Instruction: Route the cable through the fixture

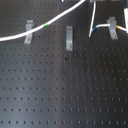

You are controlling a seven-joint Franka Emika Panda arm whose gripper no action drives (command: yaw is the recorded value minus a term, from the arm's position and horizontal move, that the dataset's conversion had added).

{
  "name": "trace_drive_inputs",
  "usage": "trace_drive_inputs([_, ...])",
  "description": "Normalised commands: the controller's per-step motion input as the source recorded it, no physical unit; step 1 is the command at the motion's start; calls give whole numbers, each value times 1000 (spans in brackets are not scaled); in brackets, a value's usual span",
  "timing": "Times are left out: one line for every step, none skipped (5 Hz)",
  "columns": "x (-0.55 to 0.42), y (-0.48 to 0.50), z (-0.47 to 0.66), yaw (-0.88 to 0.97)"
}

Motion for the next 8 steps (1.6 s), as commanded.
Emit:
trace_drive_inputs([-18,-318,425,0])
trace_drive_inputs([-114,-260,302,0])
trace_drive_inputs([-172,-130,205,0])
trace_drive_inputs([-451,-264,354,0])
trace_drive_inputs([-445,-128,194,0])
trace_drive_inputs([-399,295,101,0])
trace_drive_inputs([-303,427,118,86])
trace_drive_inputs([-5,12,0,0])
